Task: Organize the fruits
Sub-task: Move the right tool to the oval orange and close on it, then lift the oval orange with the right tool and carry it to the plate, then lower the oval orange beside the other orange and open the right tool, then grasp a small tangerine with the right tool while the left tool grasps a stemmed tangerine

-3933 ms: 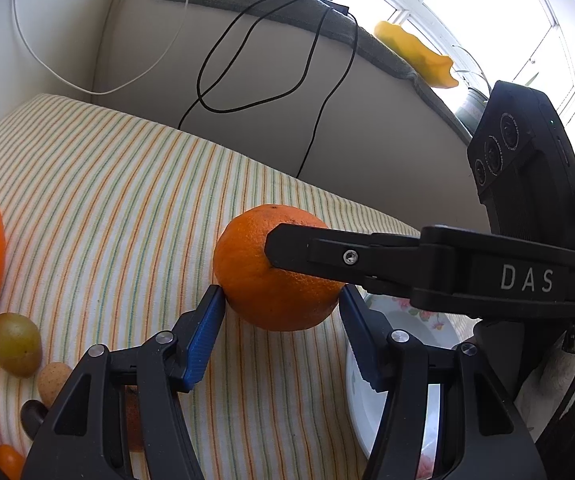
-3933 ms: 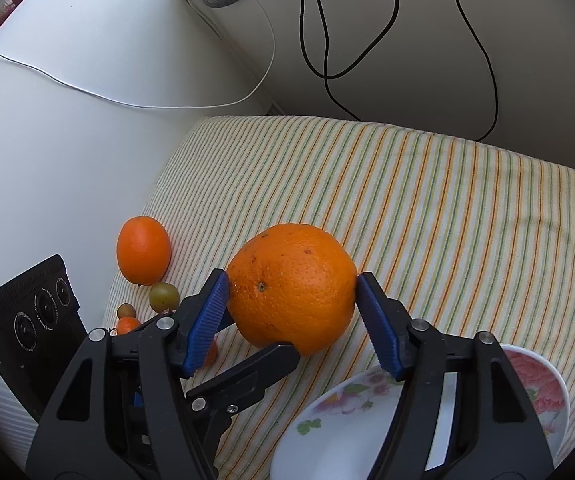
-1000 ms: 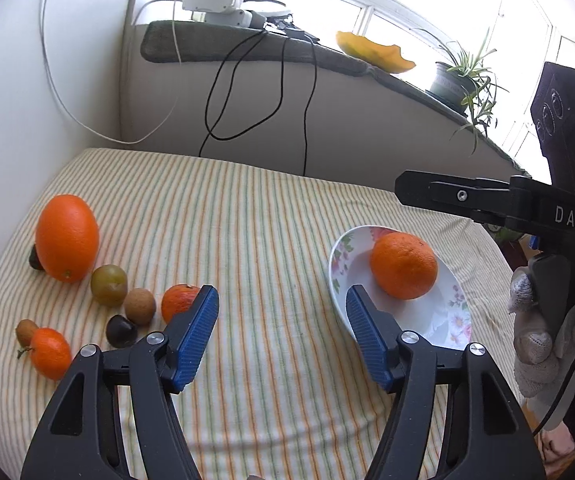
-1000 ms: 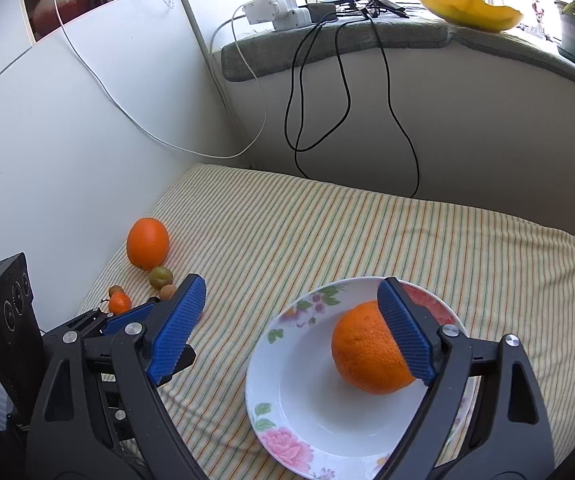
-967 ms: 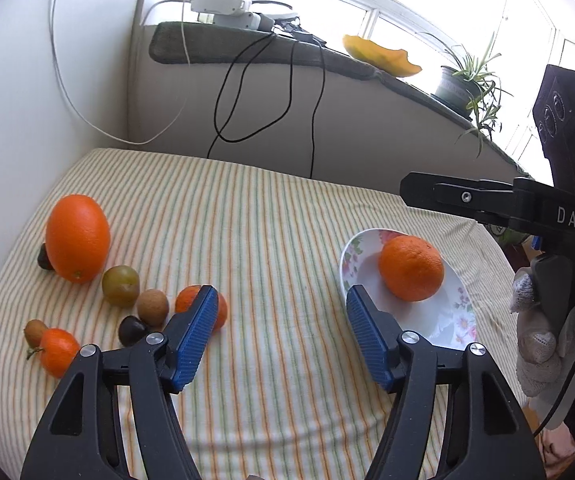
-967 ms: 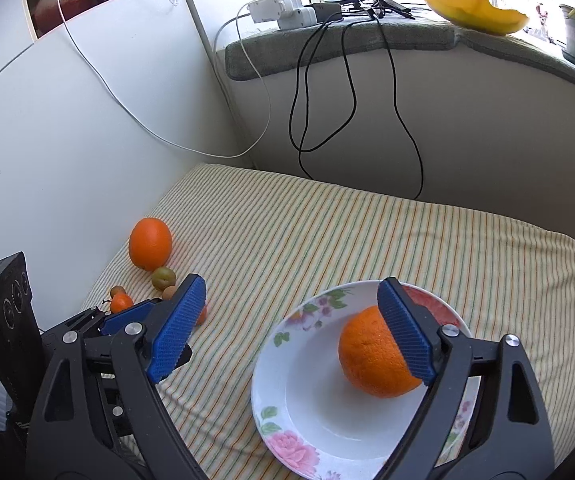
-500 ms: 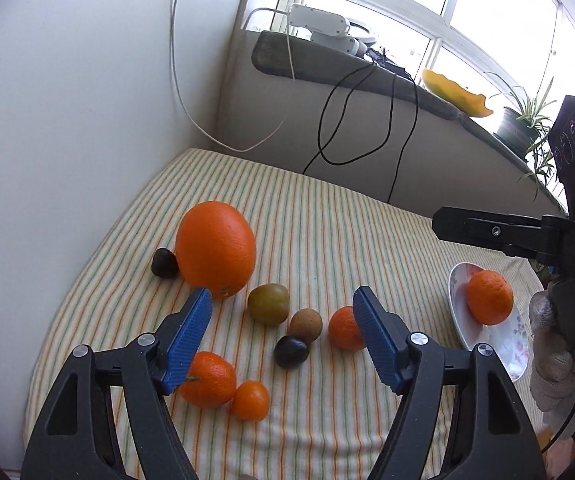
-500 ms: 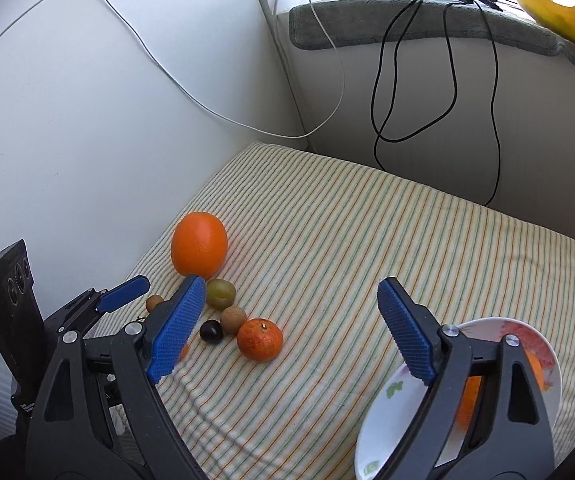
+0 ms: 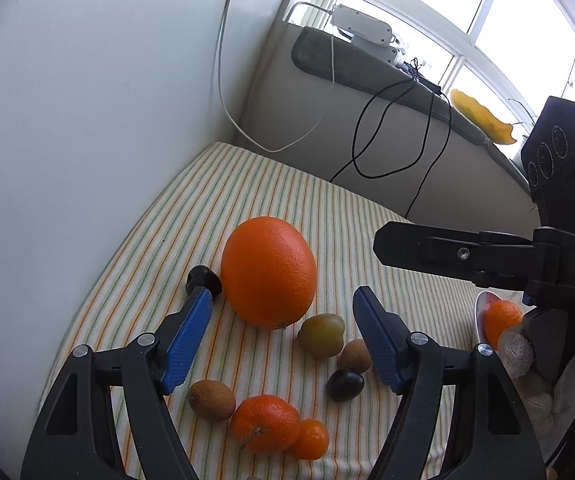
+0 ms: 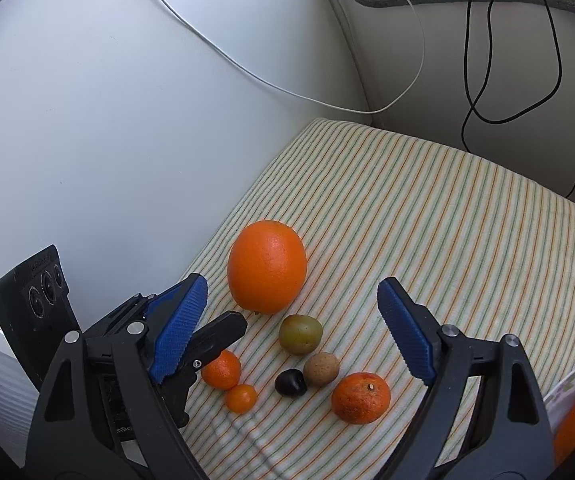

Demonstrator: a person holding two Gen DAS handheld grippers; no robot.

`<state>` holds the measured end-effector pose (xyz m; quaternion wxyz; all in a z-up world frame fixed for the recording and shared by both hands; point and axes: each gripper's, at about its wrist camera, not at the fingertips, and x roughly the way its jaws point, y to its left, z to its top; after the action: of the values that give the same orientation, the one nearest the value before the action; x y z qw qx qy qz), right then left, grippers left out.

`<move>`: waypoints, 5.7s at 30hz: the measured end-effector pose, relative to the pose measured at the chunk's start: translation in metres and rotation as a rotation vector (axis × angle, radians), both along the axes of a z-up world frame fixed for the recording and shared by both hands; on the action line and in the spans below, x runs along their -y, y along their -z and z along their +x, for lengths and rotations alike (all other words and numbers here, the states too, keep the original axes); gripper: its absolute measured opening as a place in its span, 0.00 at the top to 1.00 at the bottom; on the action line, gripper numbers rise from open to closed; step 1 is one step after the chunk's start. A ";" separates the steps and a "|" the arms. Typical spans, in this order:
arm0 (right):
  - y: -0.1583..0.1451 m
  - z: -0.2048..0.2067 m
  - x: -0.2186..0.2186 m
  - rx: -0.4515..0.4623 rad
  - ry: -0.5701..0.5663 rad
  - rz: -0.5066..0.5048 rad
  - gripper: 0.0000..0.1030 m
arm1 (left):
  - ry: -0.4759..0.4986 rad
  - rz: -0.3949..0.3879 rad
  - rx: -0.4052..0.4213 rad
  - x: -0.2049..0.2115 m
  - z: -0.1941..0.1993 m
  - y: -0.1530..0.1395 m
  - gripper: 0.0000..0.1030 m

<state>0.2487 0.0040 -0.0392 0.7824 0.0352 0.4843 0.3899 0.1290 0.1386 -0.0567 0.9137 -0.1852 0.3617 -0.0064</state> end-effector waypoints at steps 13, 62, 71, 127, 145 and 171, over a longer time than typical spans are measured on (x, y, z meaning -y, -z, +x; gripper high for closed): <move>0.034 0.021 -0.042 -0.120 -0.036 -0.006 0.21 | 0.022 0.002 -0.019 -0.004 0.018 0.007 0.29; -0.022 -0.048 0.076 -0.118 0.058 0.070 0.37 | 0.172 0.033 0.107 0.093 -0.022 -0.032 0.38; -0.034 -0.082 0.152 -0.083 0.172 0.059 0.37 | 0.288 0.010 0.122 0.156 -0.028 -0.035 0.38; -0.038 -0.115 0.324 0.097 0.491 -0.029 0.29 | 0.523 0.033 0.088 0.268 -0.034 -0.026 0.38; -0.054 -0.139 0.216 0.253 0.242 -0.057 0.29 | 0.202 0.153 0.078 0.116 -0.091 -0.021 0.37; -0.001 -0.094 0.072 0.177 0.061 -0.175 0.47 | -0.027 -0.051 0.001 0.009 -0.080 0.030 0.57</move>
<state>0.1544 -0.0682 -0.0387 0.8336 -0.0532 0.4442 0.3239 0.0493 0.1298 -0.0864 0.9088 -0.2134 0.3585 -0.0035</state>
